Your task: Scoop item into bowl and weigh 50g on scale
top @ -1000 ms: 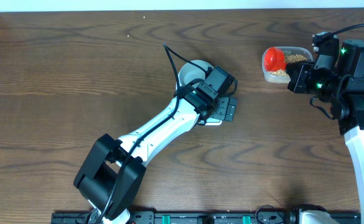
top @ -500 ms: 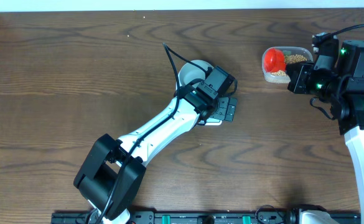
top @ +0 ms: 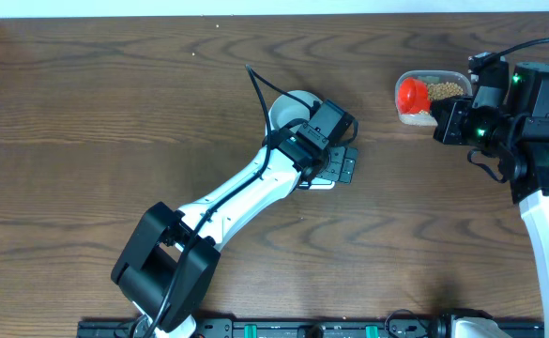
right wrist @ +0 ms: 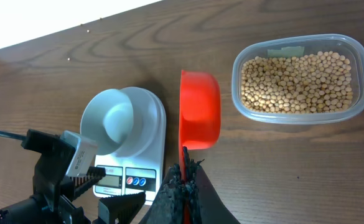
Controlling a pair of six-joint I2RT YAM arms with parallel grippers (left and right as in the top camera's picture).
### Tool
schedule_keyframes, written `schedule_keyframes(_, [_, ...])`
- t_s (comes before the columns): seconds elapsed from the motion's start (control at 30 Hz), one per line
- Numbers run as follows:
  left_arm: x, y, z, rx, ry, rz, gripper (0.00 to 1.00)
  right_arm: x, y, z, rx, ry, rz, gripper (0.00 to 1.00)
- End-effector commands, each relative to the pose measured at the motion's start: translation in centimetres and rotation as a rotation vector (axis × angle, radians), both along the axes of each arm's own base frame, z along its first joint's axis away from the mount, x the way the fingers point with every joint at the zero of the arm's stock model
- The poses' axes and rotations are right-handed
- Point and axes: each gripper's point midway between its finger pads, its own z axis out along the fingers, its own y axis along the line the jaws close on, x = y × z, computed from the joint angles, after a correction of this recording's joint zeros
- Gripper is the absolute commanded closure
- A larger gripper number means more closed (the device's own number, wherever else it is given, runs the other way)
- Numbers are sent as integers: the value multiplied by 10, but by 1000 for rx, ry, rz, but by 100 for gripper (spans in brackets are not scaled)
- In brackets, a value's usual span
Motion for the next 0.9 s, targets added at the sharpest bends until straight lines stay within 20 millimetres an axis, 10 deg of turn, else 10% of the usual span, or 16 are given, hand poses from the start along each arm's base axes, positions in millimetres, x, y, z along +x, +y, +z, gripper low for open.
schedule_keyframes(0.0, [1, 3, 0, 5, -3, 6, 2, 2, -1, 6, -9, -19, 9, 99])
schedule_keyframes(0.87, [1, 3, 0, 5, -4, 5, 2, 0, 0, 4, -13, -12, 14, 99])
